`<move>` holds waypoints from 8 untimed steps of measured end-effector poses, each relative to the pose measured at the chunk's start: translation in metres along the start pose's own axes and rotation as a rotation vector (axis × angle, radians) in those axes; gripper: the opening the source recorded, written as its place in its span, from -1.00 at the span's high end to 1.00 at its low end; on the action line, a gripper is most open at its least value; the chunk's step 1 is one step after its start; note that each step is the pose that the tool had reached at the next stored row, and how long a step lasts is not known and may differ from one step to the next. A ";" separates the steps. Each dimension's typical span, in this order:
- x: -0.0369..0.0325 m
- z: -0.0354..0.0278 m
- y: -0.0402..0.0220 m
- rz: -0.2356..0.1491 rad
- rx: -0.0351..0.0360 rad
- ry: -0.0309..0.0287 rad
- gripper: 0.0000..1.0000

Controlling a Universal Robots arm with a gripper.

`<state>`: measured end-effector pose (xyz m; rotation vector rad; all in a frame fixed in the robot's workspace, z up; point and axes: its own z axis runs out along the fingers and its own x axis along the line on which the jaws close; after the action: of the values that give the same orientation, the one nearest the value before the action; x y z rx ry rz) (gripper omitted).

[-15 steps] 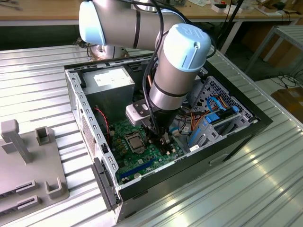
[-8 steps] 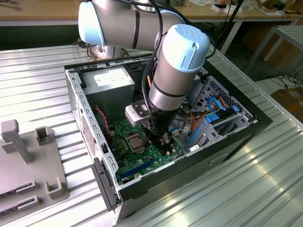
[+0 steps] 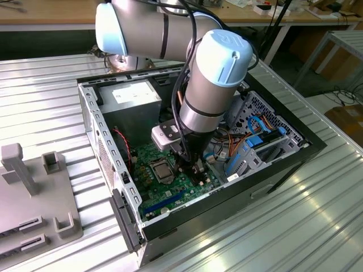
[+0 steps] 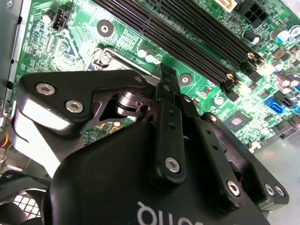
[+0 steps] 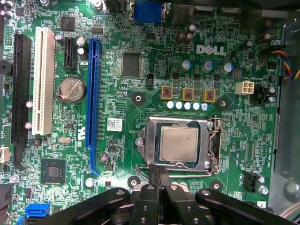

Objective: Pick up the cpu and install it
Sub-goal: 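Install the first cpu locking lever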

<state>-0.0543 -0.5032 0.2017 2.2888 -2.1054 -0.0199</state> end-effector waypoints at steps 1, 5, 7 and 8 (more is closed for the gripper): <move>0.0000 0.0002 -0.0004 0.000 0.0000 0.0007 0.79; 0.0001 0.0009 -0.0015 0.000 -0.0002 0.0034 0.79; 0.0001 0.0013 -0.0020 -0.001 -0.0003 0.0046 0.79; 0.0001 0.0014 -0.0020 -0.001 -0.0003 0.0050 0.79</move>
<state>-0.0523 -0.5032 0.2002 2.2869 -2.1022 -0.0144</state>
